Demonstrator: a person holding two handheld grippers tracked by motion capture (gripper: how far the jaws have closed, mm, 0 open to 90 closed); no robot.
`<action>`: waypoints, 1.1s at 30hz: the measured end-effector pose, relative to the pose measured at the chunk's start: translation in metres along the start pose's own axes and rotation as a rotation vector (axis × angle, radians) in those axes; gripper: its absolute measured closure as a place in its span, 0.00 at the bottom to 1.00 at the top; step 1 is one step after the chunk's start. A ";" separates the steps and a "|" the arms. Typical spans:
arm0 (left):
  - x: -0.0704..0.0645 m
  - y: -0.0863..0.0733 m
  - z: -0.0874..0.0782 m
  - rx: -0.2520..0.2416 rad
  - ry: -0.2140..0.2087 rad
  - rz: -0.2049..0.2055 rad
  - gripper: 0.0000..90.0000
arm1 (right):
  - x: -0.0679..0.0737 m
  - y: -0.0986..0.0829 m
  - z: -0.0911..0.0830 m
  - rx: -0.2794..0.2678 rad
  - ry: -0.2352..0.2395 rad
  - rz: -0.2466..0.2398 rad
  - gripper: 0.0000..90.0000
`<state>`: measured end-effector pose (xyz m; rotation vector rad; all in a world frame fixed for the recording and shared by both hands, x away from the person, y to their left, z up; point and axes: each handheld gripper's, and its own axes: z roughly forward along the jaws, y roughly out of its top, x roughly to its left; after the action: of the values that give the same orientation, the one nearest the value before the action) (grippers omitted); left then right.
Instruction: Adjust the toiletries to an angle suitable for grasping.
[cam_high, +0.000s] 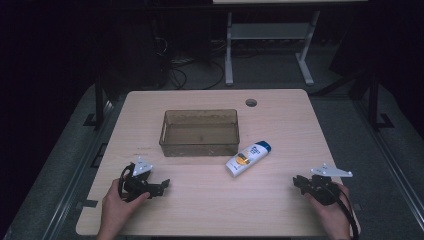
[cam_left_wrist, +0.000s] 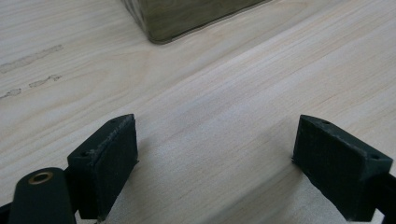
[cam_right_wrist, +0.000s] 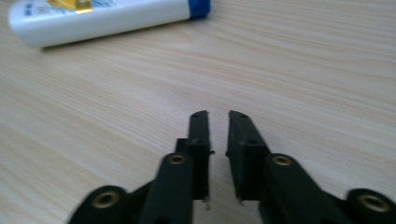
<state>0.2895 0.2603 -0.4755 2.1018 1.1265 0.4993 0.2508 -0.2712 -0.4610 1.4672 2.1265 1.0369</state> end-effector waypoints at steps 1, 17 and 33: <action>0.000 0.000 0.000 0.000 0.000 0.000 0.14 | 0.001 0.002 -0.001 0.007 0.011 -0.008 0.97; 0.000 0.000 0.000 0.001 0.000 0.001 0.14 | 0.008 0.031 -0.002 -0.002 0.100 -0.027 1.00; 0.000 0.000 0.000 0.004 0.000 0.003 0.14 | 0.023 0.064 0.015 -0.017 0.149 -0.062 1.00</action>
<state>0.2894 0.2605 -0.4753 2.1068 1.1257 0.4988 0.2927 -0.2326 -0.4209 1.3456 2.2438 1.1715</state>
